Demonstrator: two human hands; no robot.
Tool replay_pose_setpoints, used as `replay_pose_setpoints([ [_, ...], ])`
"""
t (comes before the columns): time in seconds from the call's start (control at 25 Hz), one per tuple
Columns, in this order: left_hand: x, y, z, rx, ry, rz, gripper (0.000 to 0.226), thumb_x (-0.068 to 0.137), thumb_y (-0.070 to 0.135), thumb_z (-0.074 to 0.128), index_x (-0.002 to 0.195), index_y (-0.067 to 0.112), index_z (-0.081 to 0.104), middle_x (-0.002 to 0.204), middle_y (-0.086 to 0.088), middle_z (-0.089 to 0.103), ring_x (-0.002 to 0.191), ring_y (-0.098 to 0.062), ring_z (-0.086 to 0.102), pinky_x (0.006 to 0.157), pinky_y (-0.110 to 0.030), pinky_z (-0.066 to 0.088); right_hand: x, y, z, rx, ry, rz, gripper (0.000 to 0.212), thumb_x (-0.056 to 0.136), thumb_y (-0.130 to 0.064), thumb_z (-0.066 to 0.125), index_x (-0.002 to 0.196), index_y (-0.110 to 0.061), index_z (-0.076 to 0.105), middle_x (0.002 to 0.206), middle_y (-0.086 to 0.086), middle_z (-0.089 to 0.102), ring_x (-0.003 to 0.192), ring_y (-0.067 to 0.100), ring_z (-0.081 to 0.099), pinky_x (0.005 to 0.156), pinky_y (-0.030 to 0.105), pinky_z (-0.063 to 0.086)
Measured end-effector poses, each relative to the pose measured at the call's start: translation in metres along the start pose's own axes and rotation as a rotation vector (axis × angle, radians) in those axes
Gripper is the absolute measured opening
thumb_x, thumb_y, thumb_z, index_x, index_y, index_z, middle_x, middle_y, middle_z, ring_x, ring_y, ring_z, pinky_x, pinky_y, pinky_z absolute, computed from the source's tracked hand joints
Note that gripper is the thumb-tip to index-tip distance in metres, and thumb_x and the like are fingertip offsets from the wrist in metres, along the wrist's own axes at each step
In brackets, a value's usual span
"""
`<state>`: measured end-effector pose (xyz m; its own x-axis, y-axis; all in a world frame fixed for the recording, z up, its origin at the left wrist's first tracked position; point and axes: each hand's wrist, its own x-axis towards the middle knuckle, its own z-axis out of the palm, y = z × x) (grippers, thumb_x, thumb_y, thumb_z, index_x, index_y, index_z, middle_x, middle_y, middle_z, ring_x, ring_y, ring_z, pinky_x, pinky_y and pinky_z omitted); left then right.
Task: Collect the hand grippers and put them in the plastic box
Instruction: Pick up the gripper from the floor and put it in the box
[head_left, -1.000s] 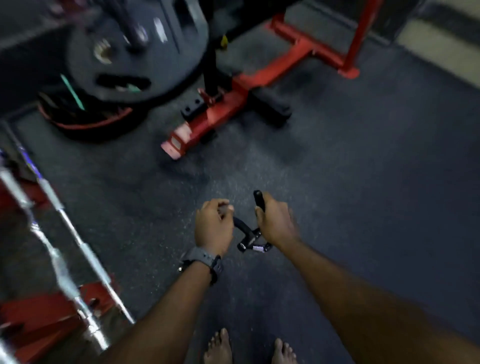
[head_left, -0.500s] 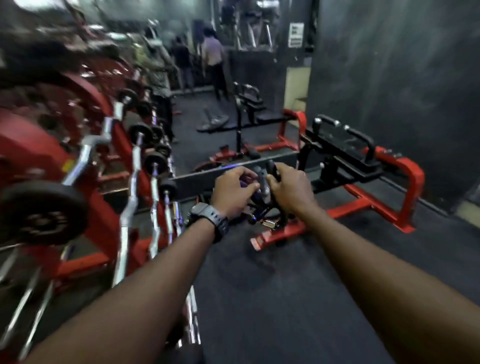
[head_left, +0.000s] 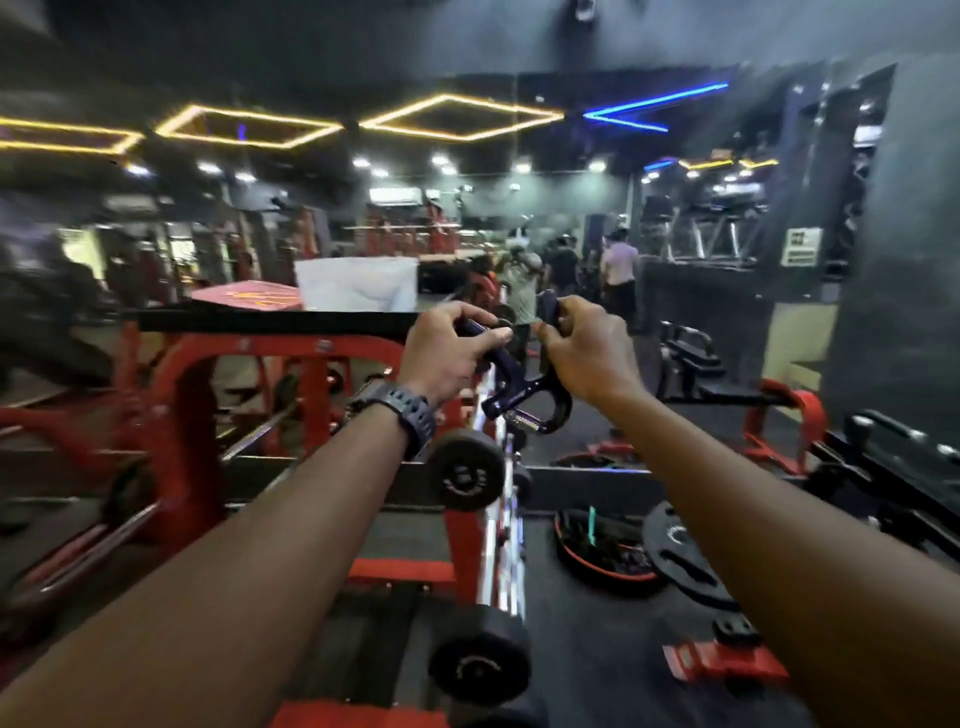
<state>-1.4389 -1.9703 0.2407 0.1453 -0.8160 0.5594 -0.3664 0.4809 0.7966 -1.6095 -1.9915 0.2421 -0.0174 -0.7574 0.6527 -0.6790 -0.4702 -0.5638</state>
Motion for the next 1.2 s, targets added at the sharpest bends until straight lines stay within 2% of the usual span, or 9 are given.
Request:
replay_pose_setpoints([
  [0.08,0.0,-0.004,-0.047,-0.015,0.006,-0.041,0.02,0.075,0.023,0.082,0.086,0.009,0.072,0.086,-0.017,0.074,0.081,-0.033,0.074,0.075,-0.042,0.063,0.002,-0.037,0.024,0.013,-0.013,-0.052,0.025,0.09,-0.038,0.062,0.102,-0.017,0.067,0.094,0.013,0.072,0.084,0.033,0.063,0.067,0.036,0.046],
  [0.24,0.007,-0.011,-0.129,0.002,-0.012,-0.029,0.019,0.082,0.007,0.076,0.095,-0.006,0.07,0.083,-0.013,0.07,0.066,-0.011,0.073,0.057,-0.019,0.058,0.009,-0.099,0.075,0.039,-0.041,-0.124,0.024,0.091,-0.033,0.065,0.096,-0.01,0.067,0.085,0.007,0.069,0.077,0.026,0.061,0.062,0.033,0.041],
  [0.36,0.027,-0.028,-0.187,-0.086,0.0,-0.046,0.01,0.08,0.004,0.077,0.084,0.001,0.068,0.085,-0.017,0.071,0.085,-0.036,0.075,0.068,-0.039,0.064,0.019,-0.146,0.114,0.032,-0.028,-0.148,0.023,0.09,-0.036,0.067,0.085,-0.013,0.064,0.074,0.0,0.061,0.07,0.019,0.055,0.054,0.03,0.033],
  [0.48,0.05,-0.045,-0.231,-0.162,0.011,-0.036,0.011,0.078,0.003,0.079,0.078,0.005,0.068,0.089,-0.017,0.072,0.091,-0.039,0.074,0.076,-0.05,0.062,0.032,-0.183,0.145,0.013,0.012,-0.154,0.028,0.087,-0.039,0.071,0.072,-0.019,0.058,0.063,-0.005,0.056,0.058,0.012,0.05,0.052,0.026,0.033],
  [0.56,0.062,-0.048,-0.248,-0.22,0.004,-0.039,0.012,0.078,0.001,0.079,0.077,0.006,0.067,0.088,-0.013,0.071,0.093,-0.036,0.074,0.077,-0.05,0.062,0.041,-0.201,0.153,-0.027,0.021,-0.178,0.028,0.086,-0.039,0.072,0.071,-0.021,0.057,0.061,-0.01,0.053,0.054,0.005,0.047,0.047,0.014,0.029],
  [0.68,0.085,-0.054,-0.265,-0.304,0.0,-0.05,0.01,0.079,0.0,0.077,0.081,0.003,0.067,0.09,-0.013,0.071,0.087,-0.032,0.074,0.069,-0.04,0.064,0.059,-0.224,0.163,-0.106,0.027,-0.205,0.024,0.088,-0.038,0.071,0.09,-0.014,0.071,0.076,-0.003,0.065,0.066,0.014,0.056,0.048,0.006,0.03],
  [0.84,0.121,-0.066,-0.274,-0.397,0.063,-0.049,0.013,0.079,0.003,0.077,0.088,-0.002,0.068,0.091,-0.015,0.072,0.081,-0.027,0.075,0.065,-0.034,0.064,0.097,-0.242,0.179,-0.113,0.014,-0.216,0.038,0.087,-0.042,0.071,0.108,-0.01,0.073,0.096,0.007,0.076,0.076,0.015,0.064,0.052,0.013,0.036],
  [1.04,0.176,-0.082,-0.278,-0.539,0.147,-0.068,0.014,0.077,0.0,0.078,0.08,0.0,0.065,0.08,-0.016,0.071,0.068,-0.024,0.073,0.059,-0.033,0.063,0.155,-0.239,0.215,-0.148,0.021,-0.211,0.038,0.087,-0.051,0.067,0.098,-0.015,0.073,0.082,0.001,0.069,0.072,0.017,0.064,0.056,0.024,0.043],
  [1.2,0.253,-0.11,-0.274,-0.559,0.162,-0.072,0.016,0.076,0.0,0.079,0.074,0.003,0.064,0.08,-0.017,0.073,0.066,-0.027,0.075,0.058,-0.037,0.063,0.227,-0.222,0.259,-0.212,0.03,-0.254,0.037,0.093,-0.044,0.061,0.097,-0.01,0.075,0.087,0.012,0.073,0.074,0.025,0.064,0.062,0.029,0.045],
])
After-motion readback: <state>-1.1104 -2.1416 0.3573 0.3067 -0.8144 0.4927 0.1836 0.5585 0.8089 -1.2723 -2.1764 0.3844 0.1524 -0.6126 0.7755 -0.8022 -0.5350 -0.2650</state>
